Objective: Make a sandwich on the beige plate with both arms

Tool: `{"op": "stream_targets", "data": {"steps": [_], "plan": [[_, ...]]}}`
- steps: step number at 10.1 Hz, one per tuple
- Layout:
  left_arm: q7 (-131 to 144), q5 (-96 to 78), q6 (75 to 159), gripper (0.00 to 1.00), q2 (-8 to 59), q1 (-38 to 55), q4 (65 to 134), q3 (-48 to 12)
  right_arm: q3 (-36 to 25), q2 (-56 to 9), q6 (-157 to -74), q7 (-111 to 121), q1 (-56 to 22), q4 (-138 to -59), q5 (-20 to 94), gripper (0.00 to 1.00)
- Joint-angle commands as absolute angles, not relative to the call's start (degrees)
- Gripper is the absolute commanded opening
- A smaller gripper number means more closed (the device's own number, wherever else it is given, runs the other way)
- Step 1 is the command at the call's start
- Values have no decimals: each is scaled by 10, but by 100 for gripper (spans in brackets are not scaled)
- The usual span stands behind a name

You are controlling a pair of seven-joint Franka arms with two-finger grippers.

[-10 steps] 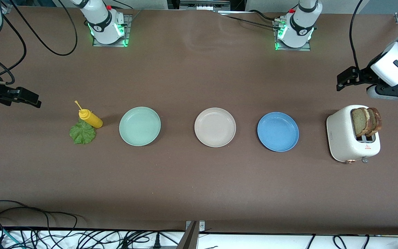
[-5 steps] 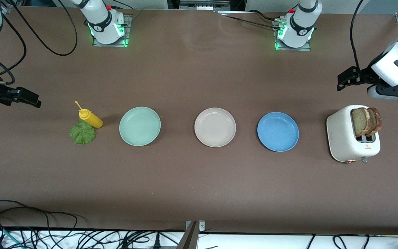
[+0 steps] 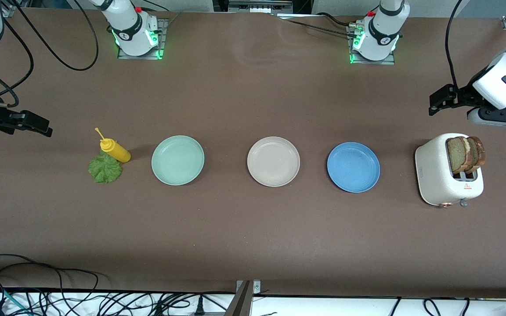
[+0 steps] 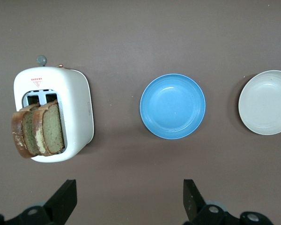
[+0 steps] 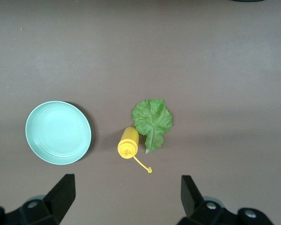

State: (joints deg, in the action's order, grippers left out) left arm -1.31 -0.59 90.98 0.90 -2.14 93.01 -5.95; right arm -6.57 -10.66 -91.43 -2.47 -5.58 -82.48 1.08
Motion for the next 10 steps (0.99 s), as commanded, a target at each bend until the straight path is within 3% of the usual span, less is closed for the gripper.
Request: {"op": "stream_targets", "data": {"steps": [1, 10], "plan": [[-22, 2, 901, 100, 9, -21, 922, -59, -66, -103, -903, -22, -54, -817, 18, 100], [-20, 2, 894, 100, 9, -21, 922, -59, -66, -103, -903, -21, -54, -817, 18, 100]]}}
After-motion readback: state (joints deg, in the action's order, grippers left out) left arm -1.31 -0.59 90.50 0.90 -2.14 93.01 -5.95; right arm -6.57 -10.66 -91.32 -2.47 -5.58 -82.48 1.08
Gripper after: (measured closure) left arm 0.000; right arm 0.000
